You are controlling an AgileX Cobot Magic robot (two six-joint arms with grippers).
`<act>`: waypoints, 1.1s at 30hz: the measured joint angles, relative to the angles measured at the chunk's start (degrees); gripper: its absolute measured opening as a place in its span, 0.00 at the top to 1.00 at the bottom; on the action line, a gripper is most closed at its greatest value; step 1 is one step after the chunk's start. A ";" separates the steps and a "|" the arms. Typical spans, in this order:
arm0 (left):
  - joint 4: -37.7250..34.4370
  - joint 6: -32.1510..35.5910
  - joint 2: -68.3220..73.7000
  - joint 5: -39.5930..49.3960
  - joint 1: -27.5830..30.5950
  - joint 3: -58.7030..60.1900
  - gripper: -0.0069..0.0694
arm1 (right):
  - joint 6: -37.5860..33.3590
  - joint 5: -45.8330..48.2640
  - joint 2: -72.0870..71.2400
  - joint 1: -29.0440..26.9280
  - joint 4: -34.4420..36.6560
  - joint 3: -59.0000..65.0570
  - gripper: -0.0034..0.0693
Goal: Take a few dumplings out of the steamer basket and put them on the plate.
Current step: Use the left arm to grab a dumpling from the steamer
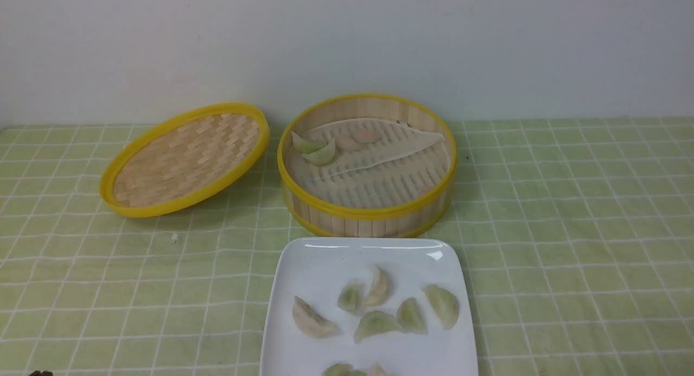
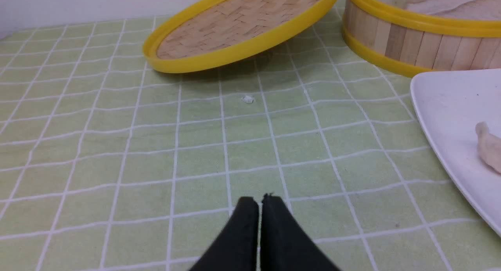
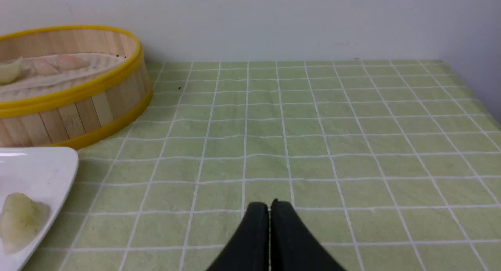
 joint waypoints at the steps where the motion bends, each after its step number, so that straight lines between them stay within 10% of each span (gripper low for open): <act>1: 0.00 0.00 0.00 0.00 0.00 0.00 0.92 | 0.00 0.00 0.00 0.00 0.00 0.00 0.96; 20: -0.71 -0.72 0.00 -0.73 0.00 0.00 0.92 | 0.00 0.00 0.00 0.00 0.00 0.00 0.96; 33: -35.49 -14.60 0.00 -35.14 0.00 -1.39 0.92 | 0.00 0.00 0.00 0.00 0.00 0.00 0.96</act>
